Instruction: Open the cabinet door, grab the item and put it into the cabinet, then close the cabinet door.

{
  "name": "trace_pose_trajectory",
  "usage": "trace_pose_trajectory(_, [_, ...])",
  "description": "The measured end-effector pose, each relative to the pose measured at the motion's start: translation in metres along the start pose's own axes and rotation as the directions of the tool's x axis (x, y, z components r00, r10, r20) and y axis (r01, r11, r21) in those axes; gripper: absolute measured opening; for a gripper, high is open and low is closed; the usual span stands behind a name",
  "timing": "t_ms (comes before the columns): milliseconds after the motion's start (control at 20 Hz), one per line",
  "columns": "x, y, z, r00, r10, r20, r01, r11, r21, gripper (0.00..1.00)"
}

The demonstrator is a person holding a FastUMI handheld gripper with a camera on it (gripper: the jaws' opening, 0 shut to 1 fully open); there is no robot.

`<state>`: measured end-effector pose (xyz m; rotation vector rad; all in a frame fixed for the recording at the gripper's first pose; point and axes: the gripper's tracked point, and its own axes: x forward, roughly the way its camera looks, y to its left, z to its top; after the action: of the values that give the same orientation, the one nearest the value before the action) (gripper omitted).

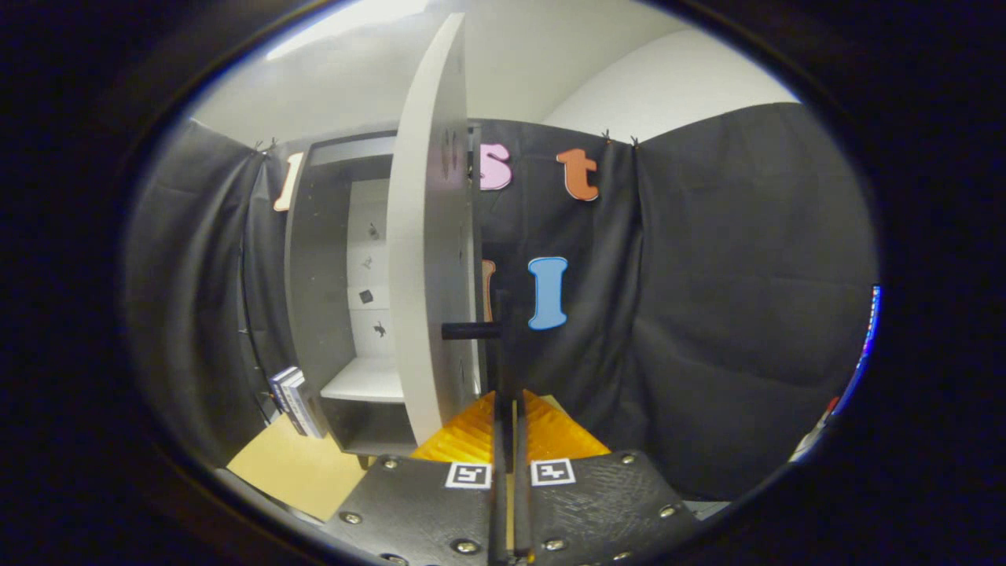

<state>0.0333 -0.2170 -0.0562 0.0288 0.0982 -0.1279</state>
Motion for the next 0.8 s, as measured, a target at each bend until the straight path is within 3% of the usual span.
trace_pose_trajectory(400, [0.012, -0.035, 0.001, 0.995, 0.095, 0.004, -0.095, 0.995, 0.025, 0.04])
trace_pose_trajectory(800, [-0.002, -0.038, 0.004, 0.998, 0.07, 0.005, -0.071, 0.997, 0.032, 0.04])
